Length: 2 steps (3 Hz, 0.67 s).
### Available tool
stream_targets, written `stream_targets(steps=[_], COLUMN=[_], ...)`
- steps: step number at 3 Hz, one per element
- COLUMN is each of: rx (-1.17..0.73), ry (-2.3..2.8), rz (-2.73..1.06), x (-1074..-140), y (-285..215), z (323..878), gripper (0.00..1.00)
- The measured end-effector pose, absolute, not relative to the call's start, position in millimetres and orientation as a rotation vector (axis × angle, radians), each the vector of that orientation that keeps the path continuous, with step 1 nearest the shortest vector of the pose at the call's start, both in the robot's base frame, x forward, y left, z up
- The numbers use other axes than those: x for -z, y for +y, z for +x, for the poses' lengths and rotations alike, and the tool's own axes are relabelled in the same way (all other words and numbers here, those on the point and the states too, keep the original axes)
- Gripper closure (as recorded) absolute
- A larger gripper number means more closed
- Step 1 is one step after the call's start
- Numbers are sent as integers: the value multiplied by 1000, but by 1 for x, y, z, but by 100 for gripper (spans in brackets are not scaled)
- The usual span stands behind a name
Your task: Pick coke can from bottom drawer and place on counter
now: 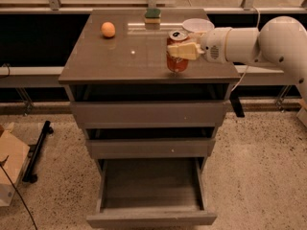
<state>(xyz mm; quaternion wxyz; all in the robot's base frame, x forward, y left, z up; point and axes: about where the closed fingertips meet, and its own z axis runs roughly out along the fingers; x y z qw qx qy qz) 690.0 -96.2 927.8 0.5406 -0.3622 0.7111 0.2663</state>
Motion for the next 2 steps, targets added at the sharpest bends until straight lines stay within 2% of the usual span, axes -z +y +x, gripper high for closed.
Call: stream_targets(steps=[1,2], rx=[-664,-668], ry=[1741,1741], rz=[-823,-824], x=[-908,-908], y=[-96,-93], z=[718,720], gripper=[82,59])
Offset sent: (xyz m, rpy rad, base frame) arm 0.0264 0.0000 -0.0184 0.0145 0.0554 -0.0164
